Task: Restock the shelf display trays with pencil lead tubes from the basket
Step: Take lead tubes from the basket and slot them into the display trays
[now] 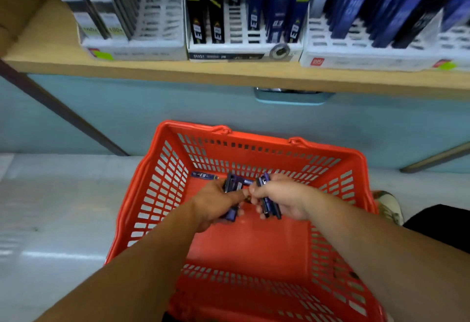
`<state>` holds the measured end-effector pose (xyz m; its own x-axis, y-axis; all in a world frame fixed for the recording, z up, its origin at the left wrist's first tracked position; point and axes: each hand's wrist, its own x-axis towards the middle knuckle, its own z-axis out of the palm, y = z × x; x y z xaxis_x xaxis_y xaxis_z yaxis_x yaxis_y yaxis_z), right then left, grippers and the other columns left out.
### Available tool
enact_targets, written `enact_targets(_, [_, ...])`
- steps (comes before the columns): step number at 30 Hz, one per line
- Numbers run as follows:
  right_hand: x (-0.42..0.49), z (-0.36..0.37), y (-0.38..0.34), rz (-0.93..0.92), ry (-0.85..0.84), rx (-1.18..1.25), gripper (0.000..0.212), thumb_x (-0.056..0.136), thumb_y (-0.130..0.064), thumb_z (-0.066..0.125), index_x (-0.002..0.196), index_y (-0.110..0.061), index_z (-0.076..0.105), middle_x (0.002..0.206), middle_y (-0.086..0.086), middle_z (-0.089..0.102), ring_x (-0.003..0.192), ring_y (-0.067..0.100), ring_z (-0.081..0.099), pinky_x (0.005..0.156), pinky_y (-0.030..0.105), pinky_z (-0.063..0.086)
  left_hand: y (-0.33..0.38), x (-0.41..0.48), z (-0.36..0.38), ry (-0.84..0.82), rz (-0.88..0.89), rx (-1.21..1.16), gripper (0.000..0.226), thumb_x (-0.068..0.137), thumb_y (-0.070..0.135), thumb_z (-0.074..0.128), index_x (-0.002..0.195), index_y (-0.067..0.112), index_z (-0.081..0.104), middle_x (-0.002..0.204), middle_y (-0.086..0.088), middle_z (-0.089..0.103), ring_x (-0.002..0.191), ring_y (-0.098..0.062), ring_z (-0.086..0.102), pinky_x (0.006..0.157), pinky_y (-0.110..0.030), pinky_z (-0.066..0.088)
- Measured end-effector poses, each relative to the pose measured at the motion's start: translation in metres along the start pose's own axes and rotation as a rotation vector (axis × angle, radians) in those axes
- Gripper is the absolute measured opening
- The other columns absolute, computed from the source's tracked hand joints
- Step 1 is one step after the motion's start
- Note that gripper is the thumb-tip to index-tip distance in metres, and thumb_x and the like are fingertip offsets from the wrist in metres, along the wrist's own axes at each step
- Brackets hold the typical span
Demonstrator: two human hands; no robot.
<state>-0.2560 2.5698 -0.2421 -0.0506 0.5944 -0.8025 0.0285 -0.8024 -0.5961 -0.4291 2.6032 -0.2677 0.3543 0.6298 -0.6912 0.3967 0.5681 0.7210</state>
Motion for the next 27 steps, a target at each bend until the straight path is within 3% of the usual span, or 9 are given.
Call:
enact_targets(4, [-0.046,-0.007,-0.042,-0.063,-0.022,-0.052,0.011,0.097,-0.008,0.06,0.088,-0.013,0.061,0.06,0.006,0.055,0.048,0.021,0.05,0.055,0.033,0.049,0.044,-0.052,-0.004,-0.068,0.112,-0.063,0.009,0.094,0.022,0.076,0.094,0.018,0.068,0.071,-0.005,0.067,0.054,-0.014,0.062,0.045,-0.02,0.044])
enact_targets(7, [-0.091,-0.007,-0.078,-0.16,-0.004,-0.033,0.009,0.092,-0.02,0.074,0.089,-0.014,0.068,0.065,0.007,0.057,0.045,0.018,0.046,0.055,0.032,0.047,0.085,-0.09,-0.011,-0.107,0.218,-0.02,0.012,0.092,0.016,0.078,0.086,0.016,0.067,0.066,-0.004,0.065,0.051,-0.015,0.056,0.05,-0.022,0.04])
enact_targets(12, [-0.162,-0.006,-0.138,-0.325,0.031,-0.089,0.014,0.092,-0.012,0.076,0.104,-0.005,0.071,0.067,0.009,0.06,0.045,0.017,0.045,0.044,0.026,0.039,0.155,-0.143,-0.025,-0.181,0.319,0.015,0.015,0.091,0.025,0.08,0.094,0.014,0.07,0.072,-0.008,0.067,0.058,-0.019,0.059,0.062,-0.033,0.042])
enact_targets(16, [-0.21,-0.023,-0.182,-0.392,0.142,-0.048,0.007,0.095,-0.012,0.072,0.095,-0.007,0.067,0.072,0.008,0.065,0.044,0.016,0.043,0.044,0.025,0.037,0.203,-0.171,-0.028,-0.102,0.418,-0.007,0.029,0.096,0.032,0.072,0.105,0.005,0.065,0.078,-0.014,0.07,0.054,-0.019,0.06,0.044,-0.022,0.032])
enact_targets(19, [-0.225,-0.044,-0.201,-0.383,0.188,0.068,0.009,0.096,-0.017,0.068,0.092,-0.009,0.066,0.075,0.006,0.066,0.044,0.014,0.043,0.044,0.024,0.037,0.229,-0.18,-0.027,-0.017,0.513,-0.087,0.015,0.097,0.019,0.071,0.103,0.007,0.063,0.079,-0.014,0.069,0.053,-0.019,0.056,0.044,-0.022,0.026])
enact_targets(22, [-0.223,-0.057,-0.203,-0.324,0.176,0.203,0.012,0.098,-0.022,0.061,0.089,-0.014,0.059,0.069,0.005,0.062,0.041,0.014,0.041,0.04,0.022,0.035,0.254,-0.188,-0.017,0.035,0.619,-0.074,0.02,0.095,0.01,0.072,0.114,0.006,0.065,0.08,-0.015,0.072,0.056,-0.019,0.058,0.045,-0.024,0.03])
enact_targets(27, [-0.218,-0.083,-0.189,-0.263,0.073,0.249,0.022,0.104,-0.032,0.058,0.091,-0.014,0.058,0.063,-0.001,0.05,0.041,0.01,0.036,0.039,0.021,0.03,0.295,-0.186,0.009,0.13,0.746,0.182,0.013,0.096,0.007,0.071,0.107,0.012,0.07,0.081,-0.015,0.075,0.054,-0.013,0.061,0.05,-0.02,0.044])
